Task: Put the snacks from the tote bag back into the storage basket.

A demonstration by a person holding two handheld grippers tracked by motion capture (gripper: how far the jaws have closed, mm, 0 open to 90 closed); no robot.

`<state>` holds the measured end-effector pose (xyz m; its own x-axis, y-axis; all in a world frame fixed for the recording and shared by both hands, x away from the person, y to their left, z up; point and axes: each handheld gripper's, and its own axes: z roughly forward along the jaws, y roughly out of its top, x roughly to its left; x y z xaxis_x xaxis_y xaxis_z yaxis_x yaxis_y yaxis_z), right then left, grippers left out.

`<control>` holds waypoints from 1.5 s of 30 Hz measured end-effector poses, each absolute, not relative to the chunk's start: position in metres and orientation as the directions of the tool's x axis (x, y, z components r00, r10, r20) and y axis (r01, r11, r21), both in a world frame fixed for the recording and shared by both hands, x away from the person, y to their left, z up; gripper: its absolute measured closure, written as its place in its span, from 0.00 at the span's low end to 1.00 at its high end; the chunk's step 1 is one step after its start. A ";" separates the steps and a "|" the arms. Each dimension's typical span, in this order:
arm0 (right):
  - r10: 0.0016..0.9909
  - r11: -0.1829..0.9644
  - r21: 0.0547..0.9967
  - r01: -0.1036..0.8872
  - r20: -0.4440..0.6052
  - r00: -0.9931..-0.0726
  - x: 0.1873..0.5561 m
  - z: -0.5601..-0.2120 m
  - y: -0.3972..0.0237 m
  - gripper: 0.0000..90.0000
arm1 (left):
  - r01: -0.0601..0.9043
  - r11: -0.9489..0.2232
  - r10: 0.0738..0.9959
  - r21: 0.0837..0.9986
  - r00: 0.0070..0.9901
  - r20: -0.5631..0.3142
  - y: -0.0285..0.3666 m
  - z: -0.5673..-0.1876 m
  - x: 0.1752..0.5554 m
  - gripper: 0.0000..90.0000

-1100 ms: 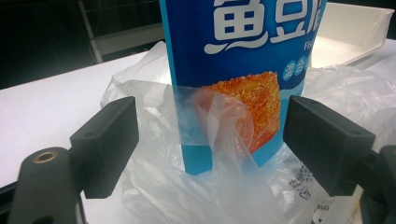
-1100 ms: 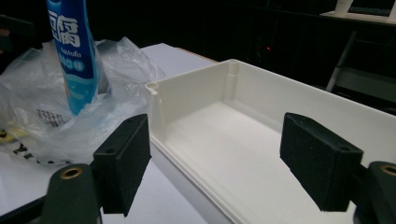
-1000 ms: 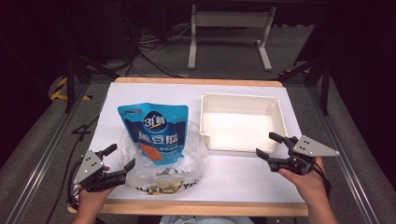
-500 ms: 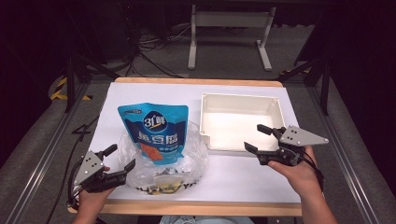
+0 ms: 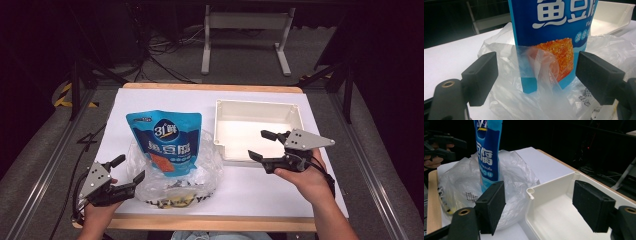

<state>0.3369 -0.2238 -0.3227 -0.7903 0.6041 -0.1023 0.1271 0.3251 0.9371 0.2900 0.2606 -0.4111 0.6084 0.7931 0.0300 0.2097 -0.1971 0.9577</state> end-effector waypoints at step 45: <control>0.390 0.405 0.910 0.085 -0.088 -0.917 0.388 -0.329 -0.109 0.31 | 0.208 -0.207 0.785 0.956 0.619 0.035 0.260 -0.412 0.291 0.21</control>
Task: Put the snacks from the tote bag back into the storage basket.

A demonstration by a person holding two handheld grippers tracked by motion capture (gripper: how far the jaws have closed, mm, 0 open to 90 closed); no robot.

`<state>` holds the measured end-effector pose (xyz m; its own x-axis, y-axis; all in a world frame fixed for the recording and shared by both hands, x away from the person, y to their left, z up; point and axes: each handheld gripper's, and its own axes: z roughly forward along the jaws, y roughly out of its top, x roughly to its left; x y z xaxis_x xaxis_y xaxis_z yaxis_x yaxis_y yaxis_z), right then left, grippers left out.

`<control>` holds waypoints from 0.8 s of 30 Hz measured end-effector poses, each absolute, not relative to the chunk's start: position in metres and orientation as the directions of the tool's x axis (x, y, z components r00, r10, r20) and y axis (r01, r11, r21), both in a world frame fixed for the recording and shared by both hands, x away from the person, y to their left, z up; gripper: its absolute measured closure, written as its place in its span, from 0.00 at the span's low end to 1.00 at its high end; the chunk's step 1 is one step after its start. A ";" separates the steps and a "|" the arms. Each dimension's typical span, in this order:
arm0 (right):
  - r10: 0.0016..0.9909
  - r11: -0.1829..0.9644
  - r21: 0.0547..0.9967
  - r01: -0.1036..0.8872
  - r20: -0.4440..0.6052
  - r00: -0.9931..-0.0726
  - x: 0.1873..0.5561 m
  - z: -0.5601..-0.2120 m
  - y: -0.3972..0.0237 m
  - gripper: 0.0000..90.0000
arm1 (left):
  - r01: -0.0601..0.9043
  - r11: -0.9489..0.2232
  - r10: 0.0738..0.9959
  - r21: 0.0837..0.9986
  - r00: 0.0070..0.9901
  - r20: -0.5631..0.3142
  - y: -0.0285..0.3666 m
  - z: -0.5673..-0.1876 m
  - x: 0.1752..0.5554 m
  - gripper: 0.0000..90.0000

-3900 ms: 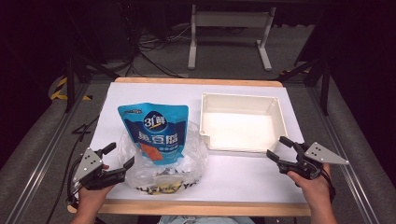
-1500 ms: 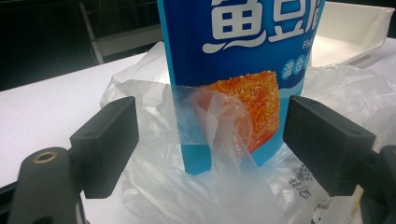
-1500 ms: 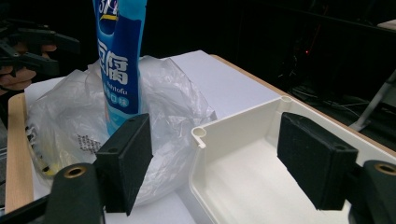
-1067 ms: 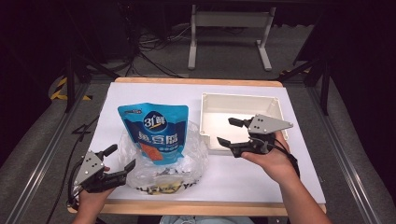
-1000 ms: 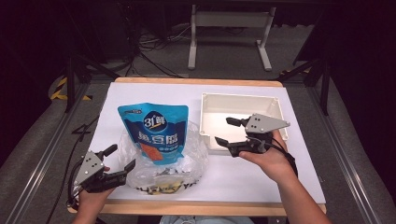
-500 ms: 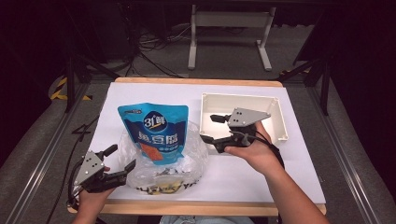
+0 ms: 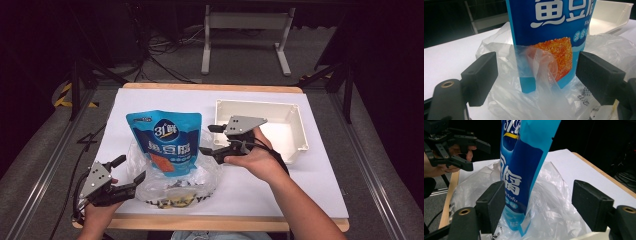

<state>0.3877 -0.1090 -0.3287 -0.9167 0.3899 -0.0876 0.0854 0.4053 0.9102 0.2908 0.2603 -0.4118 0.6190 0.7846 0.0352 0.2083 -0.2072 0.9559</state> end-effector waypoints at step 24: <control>0.332 0.428 0.899 0.094 -0.060 -0.941 0.400 -0.365 -0.062 0.27 | 0.208 -0.204 0.785 0.957 0.619 0.033 0.261 -0.412 0.290 0.21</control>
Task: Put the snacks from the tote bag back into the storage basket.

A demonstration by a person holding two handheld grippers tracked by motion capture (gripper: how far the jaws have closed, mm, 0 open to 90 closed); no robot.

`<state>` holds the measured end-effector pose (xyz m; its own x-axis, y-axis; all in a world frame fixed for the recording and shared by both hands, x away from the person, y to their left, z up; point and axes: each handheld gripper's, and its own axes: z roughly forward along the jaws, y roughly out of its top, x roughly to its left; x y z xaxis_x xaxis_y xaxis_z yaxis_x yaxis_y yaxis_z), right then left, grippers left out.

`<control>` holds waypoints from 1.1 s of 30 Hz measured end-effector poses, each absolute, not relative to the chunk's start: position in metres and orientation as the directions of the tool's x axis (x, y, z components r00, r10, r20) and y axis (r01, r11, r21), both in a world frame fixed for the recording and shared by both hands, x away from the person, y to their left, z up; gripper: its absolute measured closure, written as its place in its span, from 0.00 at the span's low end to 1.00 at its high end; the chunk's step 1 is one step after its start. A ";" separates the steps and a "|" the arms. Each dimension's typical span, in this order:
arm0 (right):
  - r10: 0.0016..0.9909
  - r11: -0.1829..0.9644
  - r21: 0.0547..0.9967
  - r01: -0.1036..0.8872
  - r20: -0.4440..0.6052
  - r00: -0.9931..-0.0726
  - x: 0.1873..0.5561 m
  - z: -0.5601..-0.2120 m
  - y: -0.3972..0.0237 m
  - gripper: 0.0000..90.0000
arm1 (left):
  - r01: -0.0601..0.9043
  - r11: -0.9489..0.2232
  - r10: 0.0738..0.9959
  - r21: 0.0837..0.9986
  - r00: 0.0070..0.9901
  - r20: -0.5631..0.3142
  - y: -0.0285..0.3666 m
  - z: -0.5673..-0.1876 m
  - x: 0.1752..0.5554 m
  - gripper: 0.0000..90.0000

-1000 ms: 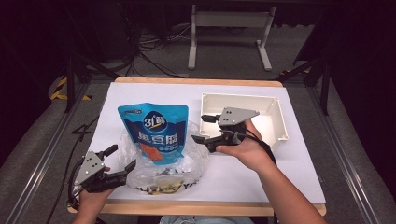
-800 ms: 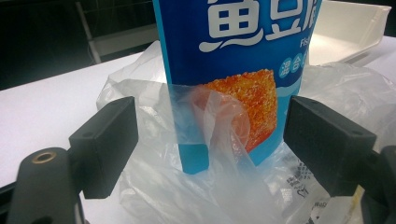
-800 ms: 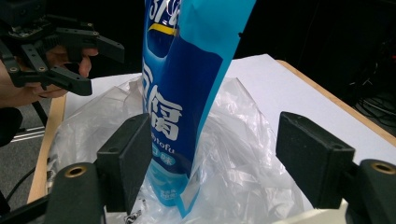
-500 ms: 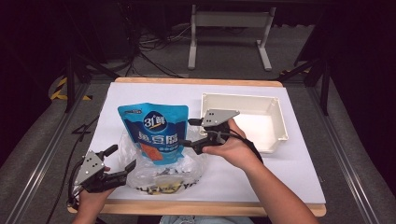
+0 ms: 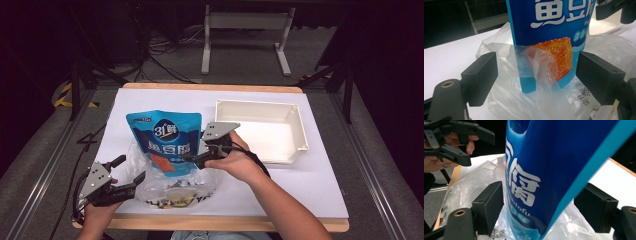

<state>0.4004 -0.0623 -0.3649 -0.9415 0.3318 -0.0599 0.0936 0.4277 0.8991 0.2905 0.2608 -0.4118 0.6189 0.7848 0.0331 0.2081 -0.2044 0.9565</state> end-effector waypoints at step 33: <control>0.277 0.461 0.887 0.019 -0.124 -0.953 0.404 -0.402 -0.029 0.45 | 0.212 -0.201 0.784 0.956 0.620 0.027 0.261 -0.412 0.291 0.20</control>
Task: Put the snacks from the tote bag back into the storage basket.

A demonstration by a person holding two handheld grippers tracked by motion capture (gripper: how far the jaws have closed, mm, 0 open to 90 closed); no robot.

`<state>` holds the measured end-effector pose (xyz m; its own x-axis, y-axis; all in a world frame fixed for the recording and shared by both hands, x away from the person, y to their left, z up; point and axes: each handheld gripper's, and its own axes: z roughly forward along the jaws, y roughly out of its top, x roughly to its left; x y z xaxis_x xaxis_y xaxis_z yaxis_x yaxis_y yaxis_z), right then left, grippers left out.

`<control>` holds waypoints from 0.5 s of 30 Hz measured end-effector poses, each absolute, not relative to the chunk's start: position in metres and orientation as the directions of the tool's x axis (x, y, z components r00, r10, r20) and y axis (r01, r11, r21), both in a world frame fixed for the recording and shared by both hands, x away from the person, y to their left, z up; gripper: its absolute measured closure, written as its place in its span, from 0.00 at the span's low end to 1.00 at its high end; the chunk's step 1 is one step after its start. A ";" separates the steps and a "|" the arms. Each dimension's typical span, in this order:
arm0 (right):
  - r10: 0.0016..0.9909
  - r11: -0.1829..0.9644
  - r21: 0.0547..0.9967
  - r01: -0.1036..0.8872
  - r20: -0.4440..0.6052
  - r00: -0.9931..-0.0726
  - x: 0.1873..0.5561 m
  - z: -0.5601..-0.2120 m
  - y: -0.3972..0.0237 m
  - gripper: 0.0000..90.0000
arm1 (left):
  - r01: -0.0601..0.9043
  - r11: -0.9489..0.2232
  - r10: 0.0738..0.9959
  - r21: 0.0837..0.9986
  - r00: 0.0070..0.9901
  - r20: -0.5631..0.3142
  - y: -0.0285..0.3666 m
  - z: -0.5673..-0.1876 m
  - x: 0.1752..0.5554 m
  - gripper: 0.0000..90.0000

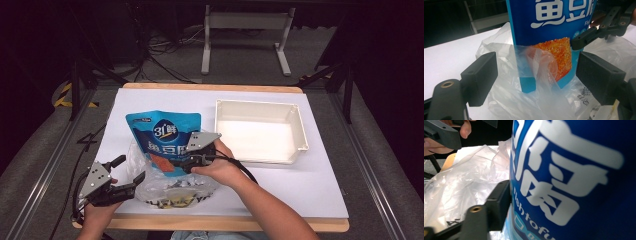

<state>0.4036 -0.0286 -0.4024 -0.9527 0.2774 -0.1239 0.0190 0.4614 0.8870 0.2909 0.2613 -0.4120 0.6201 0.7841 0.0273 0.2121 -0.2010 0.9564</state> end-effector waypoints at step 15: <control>0.278 0.452 0.892 0.029 -0.110 -0.954 0.403 -0.404 -0.031 0.54 | 0.215 -0.201 0.785 0.956 0.619 0.026 0.260 -0.412 0.291 0.20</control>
<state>0.4032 -0.0313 -0.4037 -0.9542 0.2781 -0.1100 0.0289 0.4519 0.8916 0.2911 0.2603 -0.4125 0.6195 0.7846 0.0261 0.2146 -0.2013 0.9557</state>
